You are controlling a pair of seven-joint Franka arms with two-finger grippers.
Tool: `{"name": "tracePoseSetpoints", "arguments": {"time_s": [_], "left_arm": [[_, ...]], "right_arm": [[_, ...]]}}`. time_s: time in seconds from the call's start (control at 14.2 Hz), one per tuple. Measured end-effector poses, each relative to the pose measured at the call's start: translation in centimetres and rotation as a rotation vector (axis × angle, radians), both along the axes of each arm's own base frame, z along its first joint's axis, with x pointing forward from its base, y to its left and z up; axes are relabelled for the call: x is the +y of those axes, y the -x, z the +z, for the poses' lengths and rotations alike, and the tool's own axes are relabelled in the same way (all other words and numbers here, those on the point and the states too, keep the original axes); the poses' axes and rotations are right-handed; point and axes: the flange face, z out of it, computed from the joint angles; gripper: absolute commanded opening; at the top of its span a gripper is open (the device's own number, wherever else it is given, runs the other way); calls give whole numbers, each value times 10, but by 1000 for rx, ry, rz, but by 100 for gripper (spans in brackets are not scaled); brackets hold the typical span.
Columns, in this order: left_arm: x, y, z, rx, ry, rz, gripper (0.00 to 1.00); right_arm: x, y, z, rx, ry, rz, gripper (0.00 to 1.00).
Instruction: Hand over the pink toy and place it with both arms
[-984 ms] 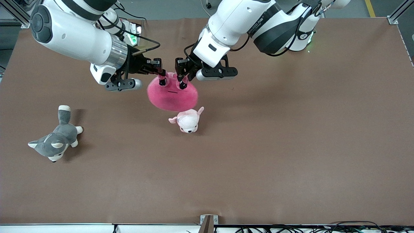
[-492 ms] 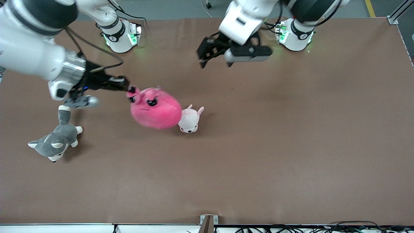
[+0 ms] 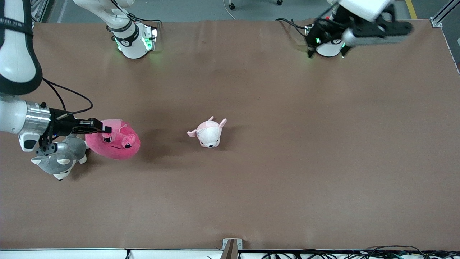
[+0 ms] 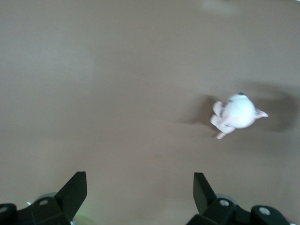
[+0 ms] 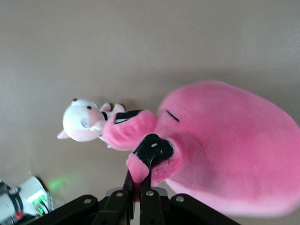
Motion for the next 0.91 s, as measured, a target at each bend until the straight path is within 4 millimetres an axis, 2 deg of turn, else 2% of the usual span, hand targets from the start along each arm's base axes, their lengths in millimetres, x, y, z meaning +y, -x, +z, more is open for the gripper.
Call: {"name": "tracePoseSetpoints", "arguments": {"time_s": [0.21, 0.35, 0.49, 0.63, 0.91], "left_arm": [[75, -35, -18, 13, -12, -33, 100], [123, -49, -31, 26, -20, -75, 100], [164, -59, -39, 31, -22, -117, 100], [181, -62, -45, 36, -53, -141, 100], [176, -63, -48, 36, -71, -155, 100]], "right_arm": [[-17, -8, -38, -21, -30, 105, 0], [-31, -12, -64, -38, -54, 171, 0], [-35, -14, -82, -40, -71, 213, 0], [-28, -12, -88, -17, -88, 238, 0], [-12, -5, -89, 36, -119, 285, 0]]}}
